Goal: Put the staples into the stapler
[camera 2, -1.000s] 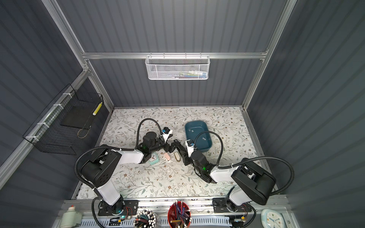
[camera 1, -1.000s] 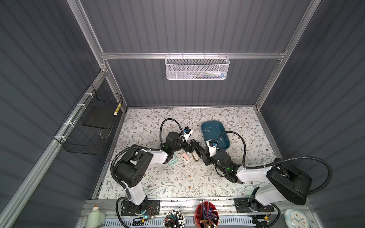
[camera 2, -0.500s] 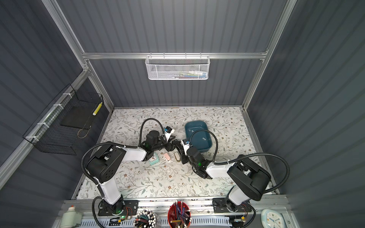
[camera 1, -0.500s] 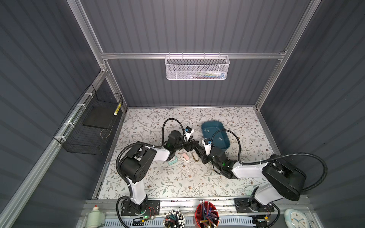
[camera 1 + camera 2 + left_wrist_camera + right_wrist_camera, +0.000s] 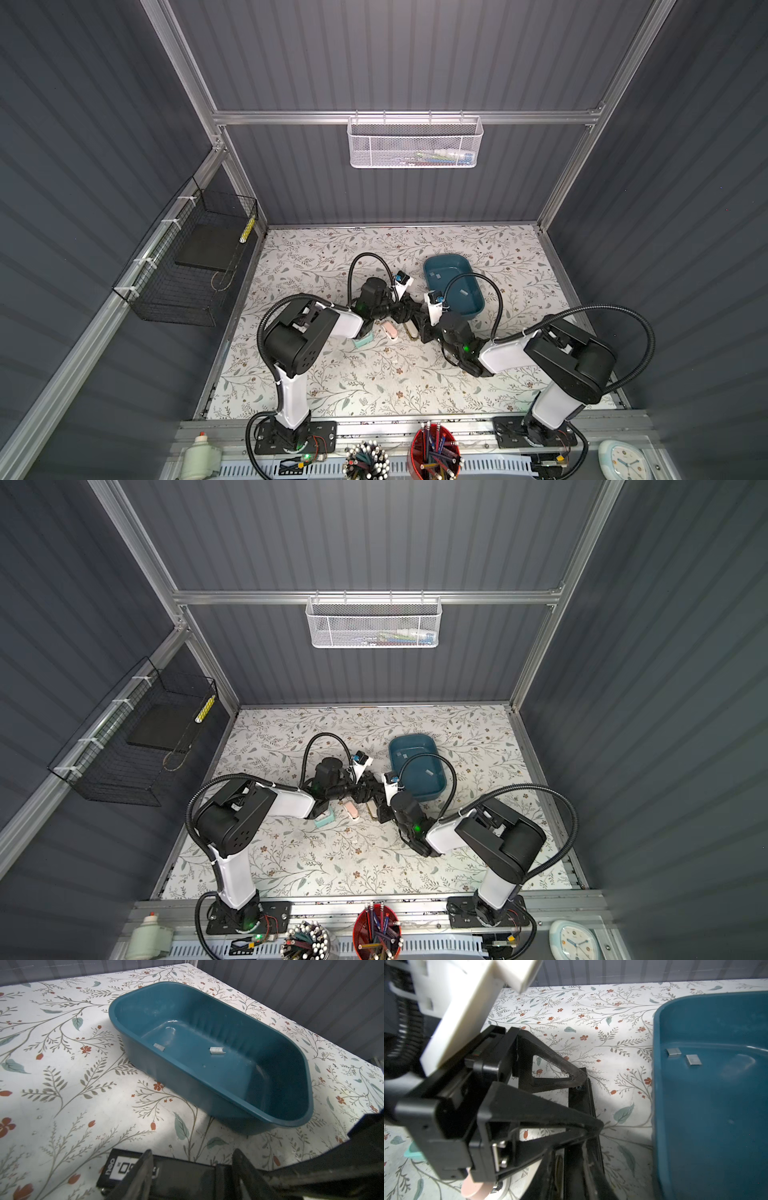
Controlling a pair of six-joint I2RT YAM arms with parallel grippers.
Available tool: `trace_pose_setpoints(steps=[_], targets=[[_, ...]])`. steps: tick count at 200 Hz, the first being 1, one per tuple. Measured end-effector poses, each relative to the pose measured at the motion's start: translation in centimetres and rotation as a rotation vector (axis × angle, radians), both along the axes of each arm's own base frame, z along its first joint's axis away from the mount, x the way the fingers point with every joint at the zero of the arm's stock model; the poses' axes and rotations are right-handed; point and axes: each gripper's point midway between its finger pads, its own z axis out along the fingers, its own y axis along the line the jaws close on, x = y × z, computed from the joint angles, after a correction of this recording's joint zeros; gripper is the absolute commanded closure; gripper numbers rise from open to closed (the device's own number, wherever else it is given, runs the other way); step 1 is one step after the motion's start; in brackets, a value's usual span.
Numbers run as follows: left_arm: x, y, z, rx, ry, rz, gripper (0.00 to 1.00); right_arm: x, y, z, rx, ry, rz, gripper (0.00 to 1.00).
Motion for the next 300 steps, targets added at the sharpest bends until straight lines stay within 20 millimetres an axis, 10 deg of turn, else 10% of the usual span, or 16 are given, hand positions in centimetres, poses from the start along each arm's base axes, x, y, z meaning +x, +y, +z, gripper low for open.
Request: trace_pose_setpoints(steps=[114,149,166,208,240,274,300], targets=[[1.0,-0.1,0.4,0.014,-0.015,0.026,0.32,0.2,0.4,2.2,-0.001,0.006,-0.012,0.56],[1.8,1.1,3.6,-0.001,-0.031,0.095,0.2,0.7,-0.3,6.6,-0.049,-0.009,-0.023,0.3],[2.6,2.5,6.4,-0.036,-0.048,0.153,0.11,1.1,-1.4,9.8,-0.017,-0.039,-0.047,0.02],[5.5,9.8,13.8,-0.095,-0.122,0.427,0.0,4.5,-10.1,15.5,-0.024,-0.098,-0.32,0.01],[7.1,17.8,16.0,0.012,-0.198,0.773,0.0,6.6,-20.1,15.8,-0.141,-0.118,-0.615,0.01],[6.4,28.2,11.1,0.238,-0.211,1.111,0.0,5.1,-33.8,8.8,-0.263,-0.009,-0.978,0.01],[2.5,33.4,3.8,0.465,-0.218,1.183,0.0,3.2,-37.5,2.5,-0.326,0.145,-1.051,0.01]])
